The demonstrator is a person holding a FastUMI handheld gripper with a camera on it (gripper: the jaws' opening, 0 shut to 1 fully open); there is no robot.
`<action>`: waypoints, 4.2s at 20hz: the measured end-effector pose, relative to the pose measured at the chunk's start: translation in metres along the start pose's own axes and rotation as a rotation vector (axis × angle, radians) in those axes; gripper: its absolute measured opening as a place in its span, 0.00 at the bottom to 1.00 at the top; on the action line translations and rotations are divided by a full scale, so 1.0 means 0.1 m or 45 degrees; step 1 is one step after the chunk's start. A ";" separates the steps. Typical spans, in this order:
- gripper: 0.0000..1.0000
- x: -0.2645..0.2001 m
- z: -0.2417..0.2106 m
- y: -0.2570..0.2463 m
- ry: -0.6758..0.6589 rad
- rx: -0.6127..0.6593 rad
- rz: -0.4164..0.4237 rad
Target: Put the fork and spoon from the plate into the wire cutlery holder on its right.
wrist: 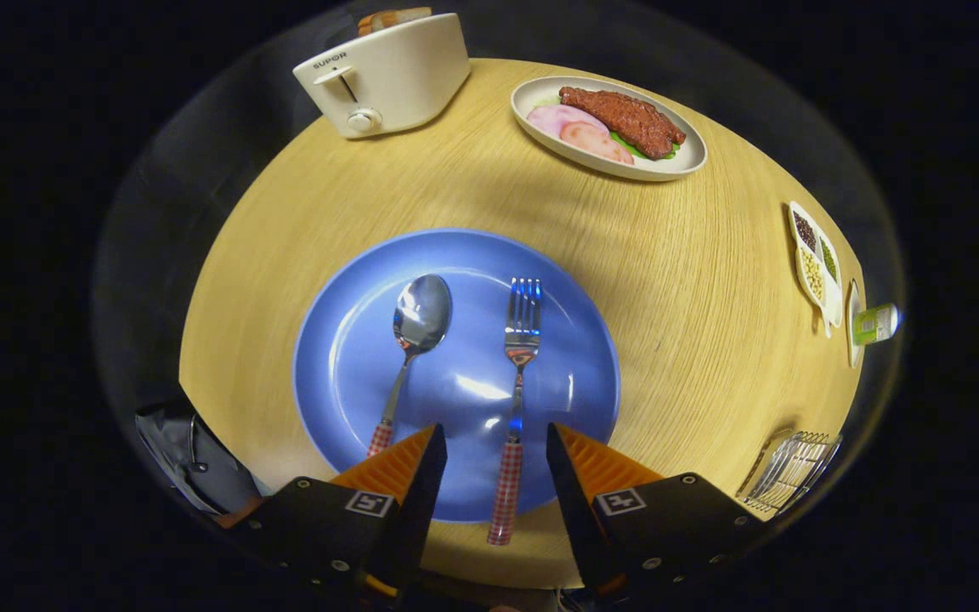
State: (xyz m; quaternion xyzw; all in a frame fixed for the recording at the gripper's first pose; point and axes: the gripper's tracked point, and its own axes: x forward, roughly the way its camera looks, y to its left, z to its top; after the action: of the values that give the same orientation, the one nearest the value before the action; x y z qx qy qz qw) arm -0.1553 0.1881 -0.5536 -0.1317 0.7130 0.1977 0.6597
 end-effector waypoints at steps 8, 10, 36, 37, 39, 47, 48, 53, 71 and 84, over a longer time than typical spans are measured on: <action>0.11 0.02 0.01 -0.05 0.041 0.164 0.019; 0.09 -0.07 0.03 -0.04 0.012 0.177 0.042; 0.09 -1.49 -1.35 -2.42 0.130 0.479 -0.065; 0.09 -1.47 -1.41 -2.50 0.160 0.469 -0.059; 0.09 -1.40 -1.50 -2.63 0.227 0.435 -0.035; 0.09 -1.24 -1.65 -2.84 0.500 0.337 0.120; 0.09 -1.24 -1.65 -2.85 0.534 0.309 0.140; 0.08 -1.23 -1.61 -2.93 0.689 0.162 0.131; 0.31 -1.12 -1.33 -3.01 0.662 0.201 0.160; 0.66 -1.55 -0.91 -2.87 0.120 0.244 0.200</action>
State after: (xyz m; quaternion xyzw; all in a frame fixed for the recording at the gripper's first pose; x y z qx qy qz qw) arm -0.0930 -0.1196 -0.4256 -0.0211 0.7670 0.1733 0.6175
